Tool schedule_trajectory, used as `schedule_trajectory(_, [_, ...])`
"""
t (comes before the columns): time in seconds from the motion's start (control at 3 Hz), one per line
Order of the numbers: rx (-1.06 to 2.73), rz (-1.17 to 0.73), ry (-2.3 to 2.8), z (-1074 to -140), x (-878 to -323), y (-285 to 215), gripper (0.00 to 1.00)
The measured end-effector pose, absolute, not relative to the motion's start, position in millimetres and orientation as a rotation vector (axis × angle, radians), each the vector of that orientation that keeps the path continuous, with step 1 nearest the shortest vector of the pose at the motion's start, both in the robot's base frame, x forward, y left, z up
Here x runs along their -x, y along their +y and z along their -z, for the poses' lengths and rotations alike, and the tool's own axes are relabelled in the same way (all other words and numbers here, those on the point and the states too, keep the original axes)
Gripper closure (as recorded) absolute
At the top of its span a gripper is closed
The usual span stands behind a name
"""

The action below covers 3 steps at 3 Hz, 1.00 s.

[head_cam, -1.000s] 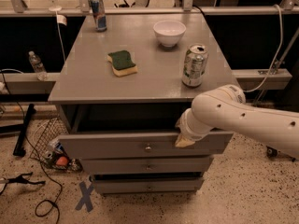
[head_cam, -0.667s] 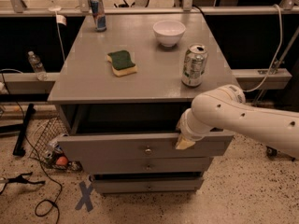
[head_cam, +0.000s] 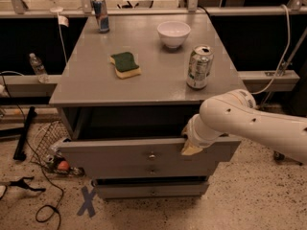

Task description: Open top drawer

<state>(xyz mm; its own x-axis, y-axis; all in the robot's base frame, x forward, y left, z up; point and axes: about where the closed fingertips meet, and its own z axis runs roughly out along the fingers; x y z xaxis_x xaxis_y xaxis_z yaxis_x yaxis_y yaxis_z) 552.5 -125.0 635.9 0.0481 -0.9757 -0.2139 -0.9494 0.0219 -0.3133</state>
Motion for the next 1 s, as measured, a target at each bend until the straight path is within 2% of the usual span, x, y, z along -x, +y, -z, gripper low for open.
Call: schedule_trajectory(1.0, [1.963,0.097,1.936,-635.9,-553.1,-122.7,1.00])
